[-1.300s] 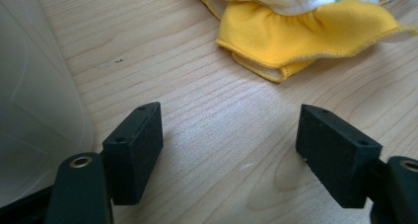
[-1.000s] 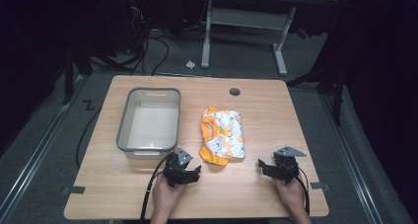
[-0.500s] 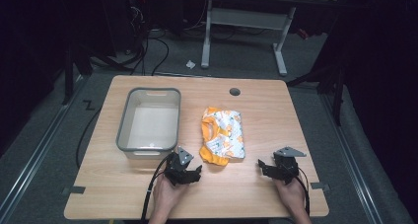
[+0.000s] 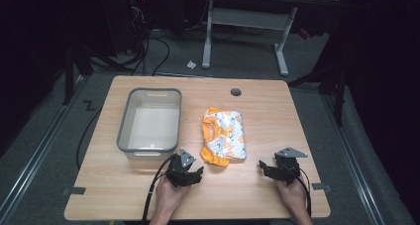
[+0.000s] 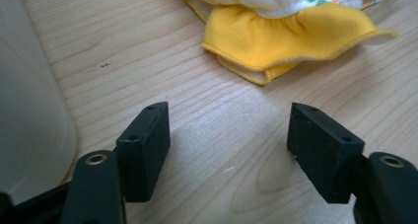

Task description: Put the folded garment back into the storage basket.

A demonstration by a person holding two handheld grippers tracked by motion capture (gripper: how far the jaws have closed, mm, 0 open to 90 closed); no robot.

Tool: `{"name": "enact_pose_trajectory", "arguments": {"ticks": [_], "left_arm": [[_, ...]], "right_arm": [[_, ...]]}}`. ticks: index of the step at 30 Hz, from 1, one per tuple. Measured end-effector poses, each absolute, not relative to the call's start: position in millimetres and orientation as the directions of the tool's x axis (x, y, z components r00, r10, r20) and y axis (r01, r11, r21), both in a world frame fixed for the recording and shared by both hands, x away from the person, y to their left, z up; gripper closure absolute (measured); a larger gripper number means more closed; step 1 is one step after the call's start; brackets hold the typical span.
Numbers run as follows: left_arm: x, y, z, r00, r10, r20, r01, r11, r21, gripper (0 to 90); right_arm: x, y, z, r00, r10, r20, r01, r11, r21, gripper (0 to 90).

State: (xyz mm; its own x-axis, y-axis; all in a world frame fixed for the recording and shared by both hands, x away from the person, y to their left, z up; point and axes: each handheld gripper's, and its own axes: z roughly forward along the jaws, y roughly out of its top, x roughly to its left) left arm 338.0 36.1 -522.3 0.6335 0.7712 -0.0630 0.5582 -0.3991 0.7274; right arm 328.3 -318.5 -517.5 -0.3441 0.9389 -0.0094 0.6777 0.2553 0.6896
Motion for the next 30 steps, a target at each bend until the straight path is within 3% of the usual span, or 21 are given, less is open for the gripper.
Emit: {"name": "enact_pose_trajectory", "arguments": {"ticks": [10, 19, 30], "left_arm": [[337, 23, -499, 0.697, 0.717, -0.028, 0.484, -0.441, 0.756, 40.6], [347, 11, -488, 0.707, 0.703, -0.081, 0.506, -0.422, 0.753, 33.7], [368, -11, -470, 0.711, 0.699, -0.072, 0.492, -0.422, 0.761, 28.2]], "right_arm": [[328, -318, -517, -0.341, 0.940, -0.006, 0.680, 0.251, 0.689, 27.8], [328, -318, -518, -0.344, 0.939, -0.008, 0.678, 0.255, 0.689, 27.7], [328, -318, -518, -0.346, 0.938, -0.008, 0.678, 0.256, 0.689, 27.6]]}}
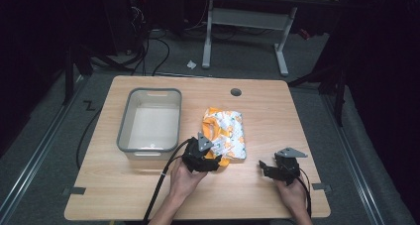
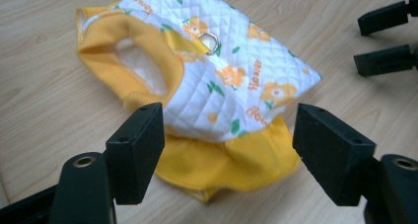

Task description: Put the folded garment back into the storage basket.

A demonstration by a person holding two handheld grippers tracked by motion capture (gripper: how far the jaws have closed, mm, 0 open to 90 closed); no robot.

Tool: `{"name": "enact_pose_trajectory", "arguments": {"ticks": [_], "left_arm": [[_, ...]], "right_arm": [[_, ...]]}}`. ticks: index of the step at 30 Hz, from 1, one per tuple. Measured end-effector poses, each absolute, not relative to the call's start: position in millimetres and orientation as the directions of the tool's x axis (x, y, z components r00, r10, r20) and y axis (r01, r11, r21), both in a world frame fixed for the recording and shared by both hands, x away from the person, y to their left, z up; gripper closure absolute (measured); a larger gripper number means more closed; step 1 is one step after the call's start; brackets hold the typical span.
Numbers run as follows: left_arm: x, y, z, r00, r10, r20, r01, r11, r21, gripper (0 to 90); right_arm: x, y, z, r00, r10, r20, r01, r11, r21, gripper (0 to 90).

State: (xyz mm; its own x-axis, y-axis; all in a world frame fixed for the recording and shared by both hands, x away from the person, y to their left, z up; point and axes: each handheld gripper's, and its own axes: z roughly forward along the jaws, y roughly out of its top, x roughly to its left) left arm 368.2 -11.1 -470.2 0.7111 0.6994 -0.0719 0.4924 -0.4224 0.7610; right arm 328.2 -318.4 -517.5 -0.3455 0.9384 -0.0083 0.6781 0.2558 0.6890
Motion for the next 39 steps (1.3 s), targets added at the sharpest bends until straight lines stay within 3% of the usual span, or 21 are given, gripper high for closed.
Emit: {"name": "enact_pose_trajectory", "arguments": {"ticks": [10, 22, 27, 39], "left_arm": [[396, -23, -469, 0.662, 0.743, -0.096, 0.536, -0.381, 0.753, 24.7], [439, -43, -492, 0.582, 0.807, -0.099, 0.632, -0.373, 0.680, 24.3], [447, -45, -507, 0.565, 0.820, -0.096, 0.670, -0.387, 0.634, 24.7], [450, -46, -514, 0.591, 0.801, -0.091, 0.657, -0.412, 0.632, 29.9]], "right_arm": [[328, -318, -518, -0.346, 0.938, -0.008, 0.678, 0.256, 0.689, 27.6], [328, -318, -518, -0.345, 0.939, -0.007, 0.678, 0.255, 0.689, 27.5], [328, -318, -518, -0.345, 0.939, -0.007, 0.679, 0.255, 0.689, 27.5], [328, -318, -518, -0.345, 0.939, -0.007, 0.678, 0.255, 0.689, 27.6]]}}
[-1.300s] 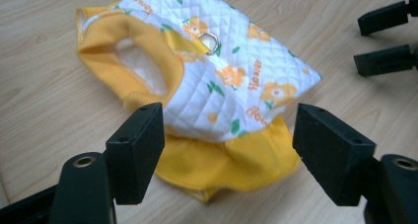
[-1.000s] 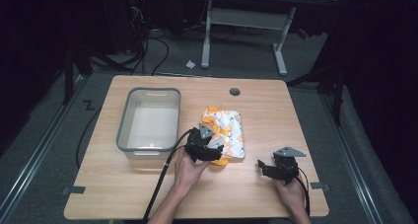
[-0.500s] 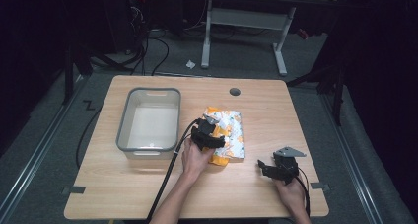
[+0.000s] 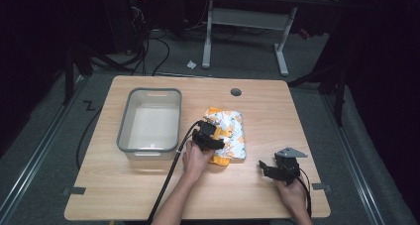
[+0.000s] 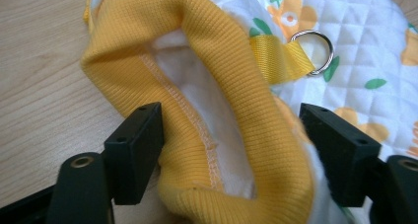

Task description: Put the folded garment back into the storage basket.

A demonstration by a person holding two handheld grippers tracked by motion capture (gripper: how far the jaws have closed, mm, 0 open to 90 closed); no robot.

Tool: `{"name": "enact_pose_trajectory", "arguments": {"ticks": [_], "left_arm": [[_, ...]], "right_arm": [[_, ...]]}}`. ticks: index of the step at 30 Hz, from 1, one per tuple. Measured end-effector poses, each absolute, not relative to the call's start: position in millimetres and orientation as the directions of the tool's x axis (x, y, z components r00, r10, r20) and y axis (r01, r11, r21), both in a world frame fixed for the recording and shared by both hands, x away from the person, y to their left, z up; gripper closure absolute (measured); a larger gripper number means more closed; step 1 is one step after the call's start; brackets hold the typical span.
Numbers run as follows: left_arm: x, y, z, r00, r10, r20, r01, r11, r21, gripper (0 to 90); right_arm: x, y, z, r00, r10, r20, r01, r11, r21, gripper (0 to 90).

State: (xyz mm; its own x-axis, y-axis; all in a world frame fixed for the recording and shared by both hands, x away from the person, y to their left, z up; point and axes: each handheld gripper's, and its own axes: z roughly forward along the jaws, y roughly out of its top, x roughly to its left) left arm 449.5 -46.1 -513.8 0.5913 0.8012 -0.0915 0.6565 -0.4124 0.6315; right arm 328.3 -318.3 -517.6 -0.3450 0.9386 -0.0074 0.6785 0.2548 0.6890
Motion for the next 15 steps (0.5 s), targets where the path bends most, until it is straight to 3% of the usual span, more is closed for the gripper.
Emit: {"name": "enact_pose_trajectory", "arguments": {"ticks": [1, 6, 10, 15], "left_arm": [[447.8, -47.6, -513.0, 0.601, 0.794, -0.095, 0.650, -0.416, 0.636, 37.6], [445.1, -50.2, -512.0, 0.627, 0.770, -0.116, 0.638, -0.423, 0.643, 58.9], [446.1, -48.6, -511.9, 0.641, 0.756, -0.129, 0.631, -0.424, 0.649, 68.1], [443.6, -48.2, -508.5, 0.652, 0.743, -0.151, 0.620, -0.408, 0.671, 71.4]], "right_arm": [[328.3, -318.3, -517.6, -0.346, 0.938, -0.008, 0.678, 0.255, 0.689, 27.5], [328.3, -318.3, -517.6, -0.348, 0.937, -0.008, 0.678, 0.257, 0.689, 27.6], [328.4, -318.4, -517.6, -0.350, 0.937, -0.009, 0.677, 0.259, 0.689, 27.6], [328.3, -318.3, -517.6, -0.353, 0.936, -0.009, 0.676, 0.262, 0.689, 27.5]]}}
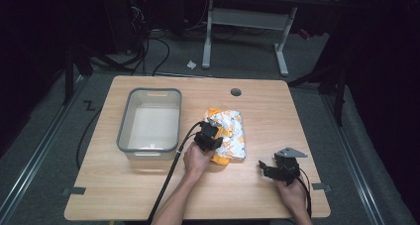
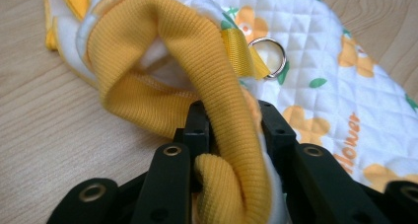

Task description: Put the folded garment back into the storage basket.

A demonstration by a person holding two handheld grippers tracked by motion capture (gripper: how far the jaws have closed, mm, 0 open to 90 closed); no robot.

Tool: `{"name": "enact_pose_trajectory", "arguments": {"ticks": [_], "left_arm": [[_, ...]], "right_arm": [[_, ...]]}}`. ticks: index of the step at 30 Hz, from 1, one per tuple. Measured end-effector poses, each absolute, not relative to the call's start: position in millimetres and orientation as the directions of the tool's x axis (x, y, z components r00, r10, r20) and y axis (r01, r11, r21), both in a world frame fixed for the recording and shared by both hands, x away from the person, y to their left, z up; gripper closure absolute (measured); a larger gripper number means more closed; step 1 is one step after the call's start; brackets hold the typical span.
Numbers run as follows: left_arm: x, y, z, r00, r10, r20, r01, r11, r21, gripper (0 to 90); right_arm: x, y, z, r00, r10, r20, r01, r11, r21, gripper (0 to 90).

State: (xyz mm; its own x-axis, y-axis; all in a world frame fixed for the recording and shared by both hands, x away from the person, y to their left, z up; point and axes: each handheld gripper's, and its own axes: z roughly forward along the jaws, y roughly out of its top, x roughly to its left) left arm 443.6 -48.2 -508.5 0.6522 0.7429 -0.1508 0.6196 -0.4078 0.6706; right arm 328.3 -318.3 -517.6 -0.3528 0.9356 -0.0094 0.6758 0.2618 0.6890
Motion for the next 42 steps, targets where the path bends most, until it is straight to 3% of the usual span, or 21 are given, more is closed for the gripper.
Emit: {"name": "enact_pose_trajectory", "arguments": {"ticks": [21, 42], "left_arm": [[418, -35, -451, 0.740, 0.659, -0.134, 0.496, -0.400, 0.771, 71.9], [411, 4, -409, 0.750, 0.644, -0.149, 0.458, -0.343, 0.820, 71.9]], "right_arm": [[328, -318, -518, -0.354, 0.935, -0.008, 0.676, 0.262, 0.689, 27.3], [328, -318, -518, -0.358, 0.934, -0.010, 0.674, 0.266, 0.689, 27.2]]}}
